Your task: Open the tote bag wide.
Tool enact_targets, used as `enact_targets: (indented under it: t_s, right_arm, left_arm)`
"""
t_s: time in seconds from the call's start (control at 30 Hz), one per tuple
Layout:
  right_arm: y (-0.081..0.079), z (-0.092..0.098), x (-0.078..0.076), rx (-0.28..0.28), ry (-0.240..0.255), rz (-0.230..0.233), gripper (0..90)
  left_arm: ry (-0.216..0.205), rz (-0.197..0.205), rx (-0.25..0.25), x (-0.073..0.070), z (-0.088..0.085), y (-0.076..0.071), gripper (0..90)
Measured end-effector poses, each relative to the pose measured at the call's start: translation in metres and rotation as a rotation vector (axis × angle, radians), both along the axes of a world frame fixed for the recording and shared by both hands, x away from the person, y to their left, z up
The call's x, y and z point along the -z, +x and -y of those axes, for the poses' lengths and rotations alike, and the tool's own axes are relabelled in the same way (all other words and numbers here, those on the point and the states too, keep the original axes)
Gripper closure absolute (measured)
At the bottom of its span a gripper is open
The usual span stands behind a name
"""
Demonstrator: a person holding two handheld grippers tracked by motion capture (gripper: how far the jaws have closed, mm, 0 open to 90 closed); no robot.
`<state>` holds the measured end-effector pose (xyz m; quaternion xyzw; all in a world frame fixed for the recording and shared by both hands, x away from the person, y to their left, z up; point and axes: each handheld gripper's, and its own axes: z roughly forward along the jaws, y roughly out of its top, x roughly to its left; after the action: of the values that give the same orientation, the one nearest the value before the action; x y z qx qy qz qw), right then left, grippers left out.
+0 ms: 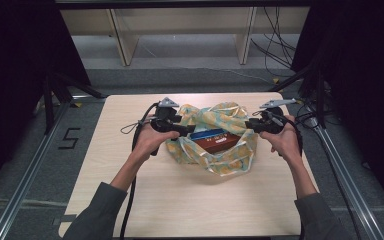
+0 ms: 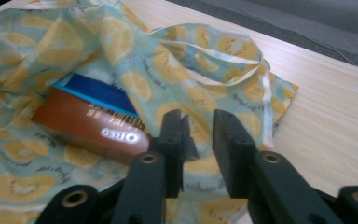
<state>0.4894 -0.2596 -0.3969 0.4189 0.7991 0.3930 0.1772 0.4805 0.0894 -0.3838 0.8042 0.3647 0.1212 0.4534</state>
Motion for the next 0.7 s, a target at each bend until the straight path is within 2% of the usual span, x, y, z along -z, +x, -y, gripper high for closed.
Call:
enact_targets:
  t_s: [0.03,0.07,0.17,0.2,0.23,0.27,0.33,0.4,0.47,0.5,0.53,0.57,0.63,0.7]
  right_arm:
    - [-0.004,0.001,-0.001,0.002,-0.004,-0.012,70.8]
    - [-0.008,0.002,-0.001,-0.001,-0.003,0.0,67.7]
    - [-0.019,0.002,0.0,0.012,0.029,0.003,61.3]
    - [-0.022,0.005,0.0,0.001,0.016,0.017,60.1]
    - [-0.026,0.004,0.002,0.015,0.025,0.016,58.3]
    - [-0.03,0.006,0.0,0.004,0.009,-0.006,57.3]
    - [-0.035,0.007,0.001,0.018,0.02,0.001,55.6]
    - [-0.038,0.009,0.003,-0.005,0.001,0.006,53.3]
    - [-0.042,0.012,0.006,-0.001,-0.004,0.021,50.6]
    - [-0.044,0.013,0.006,-0.004,0.008,0.002,49.4]
    - [-0.047,0.013,0.008,0.007,0.028,0.007,48.5]
    - [-0.049,0.015,0.007,-0.005,0.021,-0.005,47.4]
    - [-0.055,0.016,0.01,-0.004,0.031,-0.005,45.3]
    - [-0.061,0.014,0.012,0.011,0.035,-0.012,44.5]
  left_arm:
    - [-0.005,0.002,-0.001,0.0,-0.002,-0.004,30.3]
    - [-0.009,0.004,0.0,0.001,-0.003,-0.007,29.6]
    - [-0.029,0.013,0.005,0.004,-0.01,-0.019,28.5]
    - [-0.048,0.014,0.012,0.006,-0.013,-0.022,28.0]
    - [-0.084,0.008,0.007,0.008,-0.016,-0.028,27.7]
    - [-0.089,0.007,0.001,0.01,-0.018,-0.033,27.3]
    - [-0.082,0.008,0.003,0.013,-0.021,-0.038,27.0]
    - [-0.059,0.012,0.001,0.017,-0.023,-0.044,26.4]
    - [-0.045,0.016,0.003,0.021,-0.027,-0.049,26.1]
    - [-0.046,0.011,0.005,0.024,-0.027,-0.051,25.8]
    - [-0.04,0.012,0.01,0.025,-0.028,-0.052,25.2]
    - [-0.026,0.016,0.014,0.027,-0.029,-0.054,24.8]
    - [-0.033,0.011,0.014,0.031,-0.027,-0.059,24.2]
    - [-0.022,0.016,0.012,0.034,-0.027,-0.064,23.8]
